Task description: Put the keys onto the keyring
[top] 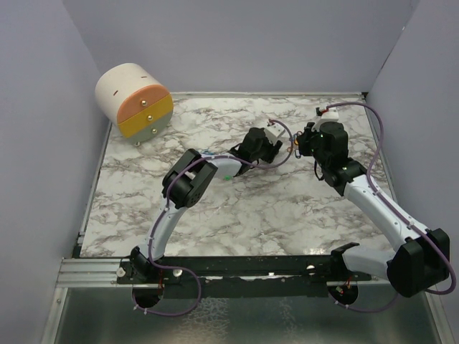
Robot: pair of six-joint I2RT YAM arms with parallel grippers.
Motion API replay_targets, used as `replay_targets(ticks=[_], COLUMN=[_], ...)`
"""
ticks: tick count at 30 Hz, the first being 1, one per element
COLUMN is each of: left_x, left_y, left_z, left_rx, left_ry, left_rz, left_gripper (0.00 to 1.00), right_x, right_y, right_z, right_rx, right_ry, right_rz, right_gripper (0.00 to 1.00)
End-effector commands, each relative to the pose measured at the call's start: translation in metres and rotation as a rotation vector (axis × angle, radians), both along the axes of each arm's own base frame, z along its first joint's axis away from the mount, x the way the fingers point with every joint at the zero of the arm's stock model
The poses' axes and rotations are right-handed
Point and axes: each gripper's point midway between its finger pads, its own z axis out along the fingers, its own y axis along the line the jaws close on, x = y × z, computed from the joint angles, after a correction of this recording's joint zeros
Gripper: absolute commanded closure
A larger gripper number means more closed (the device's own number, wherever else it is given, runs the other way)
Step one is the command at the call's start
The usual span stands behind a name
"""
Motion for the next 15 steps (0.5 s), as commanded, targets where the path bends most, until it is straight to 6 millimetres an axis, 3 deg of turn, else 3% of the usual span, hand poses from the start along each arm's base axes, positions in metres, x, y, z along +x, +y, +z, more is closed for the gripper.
replay_targets(ticks=[1,8,15], left_x=[0.005,0.003,-0.007], left_y=[-0.006,0.001,0.022], left_z=[-0.005,-0.017,-0.027], left_rx=[0.031,0.09,0.135], left_ry=[-0.022,-0.001,0.045], left_rz=[0.016,0.046,0.106], left_gripper=[0.47,0.5,0.59], right_x=[-0.002,-0.001,-0.002], right_y=[-0.003,-0.003,-0.002], right_z=[0.002,0.002,0.004], right_rx=[-0.012,-0.011,-0.006], right_ry=[-0.009,-0.01,-0.013], right_rz=[-0.015,-0.015,-0.011], right_gripper=[0.99,0.99,0.99])
